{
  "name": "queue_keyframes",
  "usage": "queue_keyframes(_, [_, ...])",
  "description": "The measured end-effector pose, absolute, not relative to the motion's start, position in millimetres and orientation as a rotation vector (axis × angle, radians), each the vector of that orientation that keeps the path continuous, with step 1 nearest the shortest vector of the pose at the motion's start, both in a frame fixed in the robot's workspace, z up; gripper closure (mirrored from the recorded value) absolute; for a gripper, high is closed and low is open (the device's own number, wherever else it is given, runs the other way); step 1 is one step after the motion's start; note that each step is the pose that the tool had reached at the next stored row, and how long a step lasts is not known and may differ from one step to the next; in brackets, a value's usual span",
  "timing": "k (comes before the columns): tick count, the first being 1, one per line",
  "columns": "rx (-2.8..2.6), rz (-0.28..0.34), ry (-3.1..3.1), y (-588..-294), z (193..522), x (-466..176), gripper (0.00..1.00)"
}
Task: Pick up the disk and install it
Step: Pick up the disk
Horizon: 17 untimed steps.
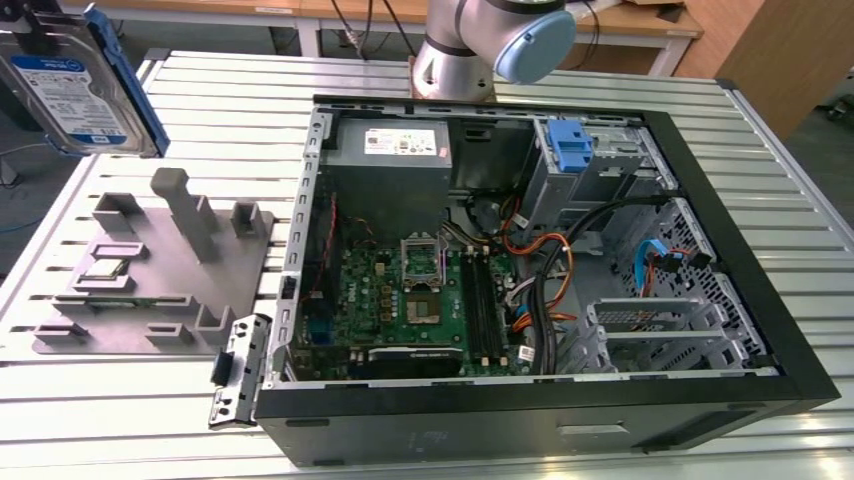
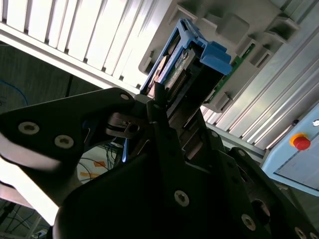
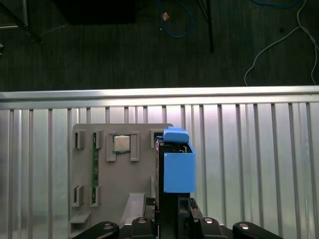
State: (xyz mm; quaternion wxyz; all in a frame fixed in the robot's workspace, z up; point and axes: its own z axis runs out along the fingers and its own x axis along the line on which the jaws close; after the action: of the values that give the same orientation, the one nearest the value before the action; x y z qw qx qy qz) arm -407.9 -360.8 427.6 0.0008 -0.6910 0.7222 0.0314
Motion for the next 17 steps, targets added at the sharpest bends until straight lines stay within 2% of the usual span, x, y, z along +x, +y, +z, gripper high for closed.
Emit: queue_keyframes(17, [-2.170, 0.099, 2.268, -360.7, 444.0, -407.9, 0.65])
